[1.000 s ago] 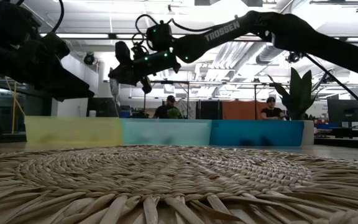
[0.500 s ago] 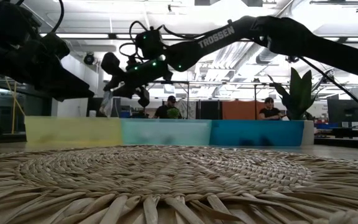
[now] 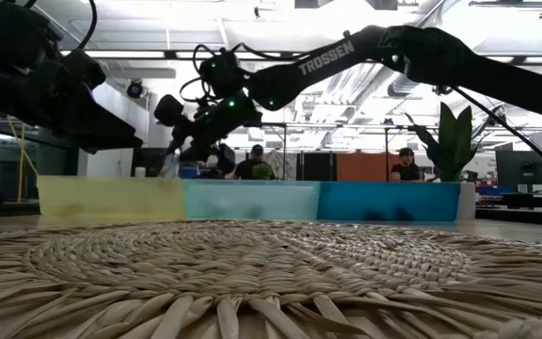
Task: Pick and place Granola Bars by type
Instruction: Put the yellow granola bar into the yellow bin
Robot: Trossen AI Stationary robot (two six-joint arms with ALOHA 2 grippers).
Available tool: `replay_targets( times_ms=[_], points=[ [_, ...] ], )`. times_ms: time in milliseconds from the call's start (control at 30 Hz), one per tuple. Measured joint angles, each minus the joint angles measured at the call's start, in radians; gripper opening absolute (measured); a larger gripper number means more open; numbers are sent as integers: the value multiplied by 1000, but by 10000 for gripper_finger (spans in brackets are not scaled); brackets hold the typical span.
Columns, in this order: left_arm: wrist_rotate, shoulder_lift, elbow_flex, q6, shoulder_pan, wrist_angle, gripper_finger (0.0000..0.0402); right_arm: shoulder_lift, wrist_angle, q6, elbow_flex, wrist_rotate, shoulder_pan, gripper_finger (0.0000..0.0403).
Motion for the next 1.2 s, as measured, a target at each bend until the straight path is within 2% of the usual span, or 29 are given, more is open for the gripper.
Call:
replay_targets(
  times_ms=[233, 700, 1000, 1200],
  points=[
    [0, 0, 0, 0, 0, 0, 224, 0, -38, -1, 0, -11, 2, 92],
    [0, 0, 0, 0, 0, 0, 224, 0, -50, -31, 0, -54, 3, 182],
    [0, 0, 0, 0, 0, 0, 225, 0, -39, -84, 0, -58, 0, 202],
    [0, 0, 0, 0, 0, 0, 225, -13, 124, -163, 0, -260, -18, 197]
  ],
)
